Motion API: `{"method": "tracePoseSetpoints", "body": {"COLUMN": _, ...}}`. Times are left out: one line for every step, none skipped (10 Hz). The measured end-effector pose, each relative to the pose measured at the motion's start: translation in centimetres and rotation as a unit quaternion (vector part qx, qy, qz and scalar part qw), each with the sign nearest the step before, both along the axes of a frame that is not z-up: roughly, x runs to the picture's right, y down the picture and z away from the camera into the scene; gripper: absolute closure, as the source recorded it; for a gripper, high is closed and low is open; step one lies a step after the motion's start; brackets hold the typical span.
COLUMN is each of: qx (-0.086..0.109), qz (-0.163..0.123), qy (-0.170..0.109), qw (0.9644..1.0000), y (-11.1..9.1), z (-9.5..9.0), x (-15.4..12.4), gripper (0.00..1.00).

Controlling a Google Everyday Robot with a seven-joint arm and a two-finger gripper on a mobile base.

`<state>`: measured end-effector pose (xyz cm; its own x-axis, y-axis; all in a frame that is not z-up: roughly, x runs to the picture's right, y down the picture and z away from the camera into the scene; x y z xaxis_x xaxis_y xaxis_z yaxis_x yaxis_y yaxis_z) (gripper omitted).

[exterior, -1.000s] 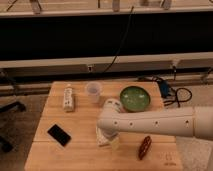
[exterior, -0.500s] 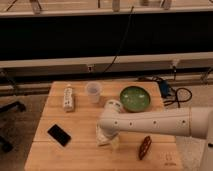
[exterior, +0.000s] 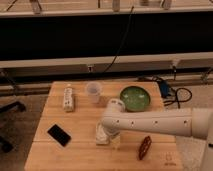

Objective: Wipe the white sponge on the table

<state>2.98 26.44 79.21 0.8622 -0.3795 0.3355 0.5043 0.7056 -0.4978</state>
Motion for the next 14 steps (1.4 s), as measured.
{"method": "tracePoseSetpoints", "body": {"qx": 0.001, "qz": 0.001, "qy": 0.000, "qw": 1.0000, "y": -0.3, "z": 0.2, "x": 0.1, "gripper": 0.21}}
{"method": "tracePoseSetpoints", "body": {"qx": 0.002, "qz": 0.000, "qy": -0.002, "qw": 1.0000, "y": -0.6, "z": 0.2, "x": 0.0, "gripper": 0.25}}
{"method": "tracePoseSetpoints", "body": {"qx": 0.002, "qz": 0.000, "qy": -0.002, "qw": 1.0000, "y": -0.9, "z": 0.2, "x": 0.2, "gripper": 0.37}}
{"method": "tracePoseSetpoints", "body": {"qx": 0.003, "qz": -0.002, "qy": -0.002, "qw": 1.0000, "y": -1.1, "z": 0.2, "x": 0.3, "gripper": 0.47}}
{"method": "tracePoseSetpoints", "body": {"qx": 0.004, "qz": -0.005, "qy": -0.004, "qw": 1.0000, "y": -1.4, "z": 0.3, "x": 0.2, "gripper": 0.55}}
{"method": "tracePoseSetpoints", "body": {"qx": 0.005, "qz": -0.008, "qy": -0.006, "qw": 0.9999, "y": -1.8, "z": 0.4, "x": -0.1, "gripper": 0.65}}
{"method": "tracePoseSetpoints", "body": {"qx": 0.007, "qz": -0.010, "qy": -0.006, "qw": 0.9999, "y": -2.2, "z": 0.4, "x": -0.1, "gripper": 0.77}}
{"method": "tracePoseSetpoints", "body": {"qx": 0.008, "qz": -0.011, "qy": -0.005, "qw": 0.9999, "y": -2.5, "z": 0.3, "x": -0.1, "gripper": 0.88}}
{"method": "tracePoseSetpoints", "body": {"qx": 0.008, "qz": -0.011, "qy": -0.004, "qw": 0.9999, "y": -2.7, "z": 0.4, "x": -0.1, "gripper": 0.93}}
{"method": "tracePoseSetpoints", "body": {"qx": 0.012, "qz": -0.010, "qy": -0.004, "qw": 0.9999, "y": -3.6, "z": 0.8, "x": 0.4, "gripper": 0.96}}
{"method": "tracePoseSetpoints", "body": {"qx": 0.015, "qz": -0.010, "qy": -0.003, "qw": 0.9998, "y": -4.1, "z": 1.1, "x": 1.4, "gripper": 0.96}}
{"method": "tracePoseSetpoints", "body": {"qx": 0.017, "qz": -0.011, "qy": -0.001, "qw": 0.9998, "y": -4.5, "z": 1.2, "x": 2.4, "gripper": 0.96}}
{"method": "tracePoseSetpoints", "body": {"qx": 0.018, "qz": -0.010, "qy": 0.000, "qw": 0.9998, "y": -4.9, "z": 1.3, "x": 3.0, "gripper": 0.96}}
{"method": "tracePoseSetpoints", "body": {"qx": 0.018, "qz": -0.011, "qy": -0.002, "qw": 0.9998, "y": -5.1, "z": 1.3, "x": 2.9, "gripper": 0.96}}
